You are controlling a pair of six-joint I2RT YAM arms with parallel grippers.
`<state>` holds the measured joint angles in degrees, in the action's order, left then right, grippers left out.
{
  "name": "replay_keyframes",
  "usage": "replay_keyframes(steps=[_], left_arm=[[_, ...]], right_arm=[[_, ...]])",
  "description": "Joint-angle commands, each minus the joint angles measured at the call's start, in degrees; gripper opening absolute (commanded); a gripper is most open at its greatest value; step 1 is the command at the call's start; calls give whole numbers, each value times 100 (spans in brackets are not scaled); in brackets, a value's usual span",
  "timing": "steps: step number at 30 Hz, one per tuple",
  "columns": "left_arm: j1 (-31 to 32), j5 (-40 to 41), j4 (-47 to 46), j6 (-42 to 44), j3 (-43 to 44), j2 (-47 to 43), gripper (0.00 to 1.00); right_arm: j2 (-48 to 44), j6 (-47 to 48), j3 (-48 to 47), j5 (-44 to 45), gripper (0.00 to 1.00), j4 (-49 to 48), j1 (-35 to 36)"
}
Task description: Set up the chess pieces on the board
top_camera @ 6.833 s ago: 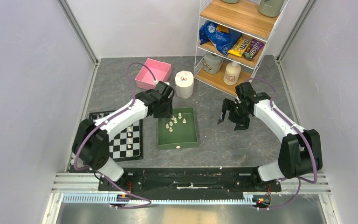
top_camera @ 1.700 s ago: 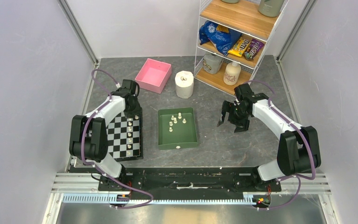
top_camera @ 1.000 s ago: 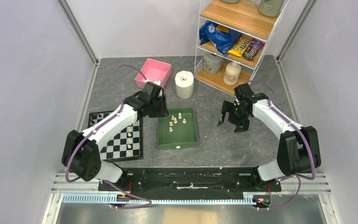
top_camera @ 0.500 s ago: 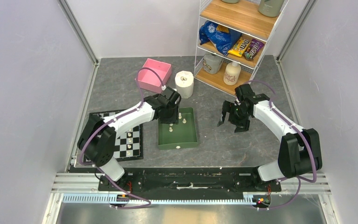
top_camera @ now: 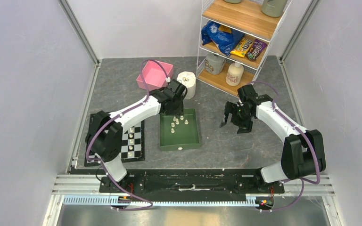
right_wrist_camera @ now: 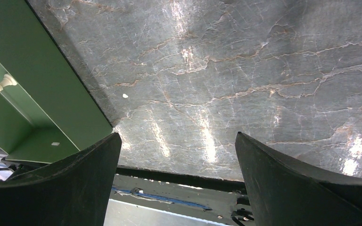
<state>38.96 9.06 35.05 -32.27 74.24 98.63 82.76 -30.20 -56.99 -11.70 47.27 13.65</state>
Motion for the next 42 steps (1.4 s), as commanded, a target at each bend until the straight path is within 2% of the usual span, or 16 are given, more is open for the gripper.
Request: replay_keyframes(steps=[1, 16, 42], left_arm=[[-148, 223, 66, 129, 234, 104, 45], [-393, 49, 19, 72, -15, 325, 39], [-459, -242, -261, -16, -67, 585, 38]], right_arm=[[-111, 31, -35, 31, 99, -51, -20], [-6, 66, -70, 60, 99, -51, -22], [15, 84, -58, 80, 99, -55, -22]])
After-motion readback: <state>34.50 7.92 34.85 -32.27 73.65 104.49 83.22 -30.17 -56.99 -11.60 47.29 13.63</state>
